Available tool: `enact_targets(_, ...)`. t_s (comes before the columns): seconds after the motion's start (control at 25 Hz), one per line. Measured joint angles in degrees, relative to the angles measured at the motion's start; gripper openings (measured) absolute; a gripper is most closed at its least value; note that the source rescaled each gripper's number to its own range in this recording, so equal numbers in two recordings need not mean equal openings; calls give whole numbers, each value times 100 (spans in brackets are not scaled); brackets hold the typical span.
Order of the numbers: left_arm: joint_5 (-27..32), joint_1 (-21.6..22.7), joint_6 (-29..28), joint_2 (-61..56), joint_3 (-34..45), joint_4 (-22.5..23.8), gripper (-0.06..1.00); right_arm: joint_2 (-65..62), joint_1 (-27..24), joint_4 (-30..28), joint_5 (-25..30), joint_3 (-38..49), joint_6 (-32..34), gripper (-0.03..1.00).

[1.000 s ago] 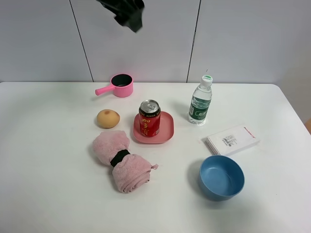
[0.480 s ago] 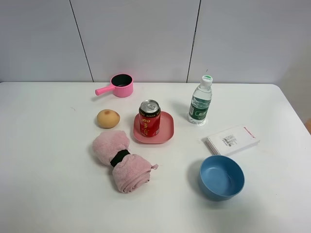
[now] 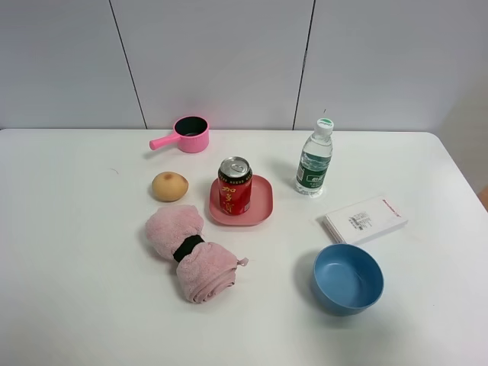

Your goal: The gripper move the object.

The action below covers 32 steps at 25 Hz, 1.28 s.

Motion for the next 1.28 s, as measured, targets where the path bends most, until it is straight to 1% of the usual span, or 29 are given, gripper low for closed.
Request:
enact_targets(0.08, 0, 0, -182, -494, 397, -84, 46, 0, 0, 0, 0, 0, 0, 100)
enact_targets(0.2, 0, 0, -645, -1246, 859, -260, 46, 0, 0, 0, 0, 0, 0, 100)
enact_targets(0.28, 0, 0, -808, -1777, 1152, -535, 46, 0, 0, 0, 0, 0, 0, 100)
enact_targets(0.44, 0, 0, -901, -2721, 1710, -1178, 46, 0, 0, 0, 0, 0, 0, 100)
enact_targets(0.64, 0, 102, -1116, -3779, 2430, -1749, 46, 0, 0, 0, 0, 0, 0, 100)
enact_targets(0.76, 0, 397, -1139, -4263, 2980, -1881, 46, 0, 0, 0, 0, 0, 0, 100)
enact_targets(1.08, -10, 1473, -1140, -5223, 4548, -1896, 46, 0, 0, 0, 0, 0, 0, 100)
enact_targets(1.16, -232, 1673, -1299, -5412, 4908, -1901, 46, 0, 0, 0, 0, 0, 0, 100)
enact_targets(1.28, -633, 1902, -1735, -5511, 5413, -1935, 46, 0, 0, 0, 0, 0, 0, 100)
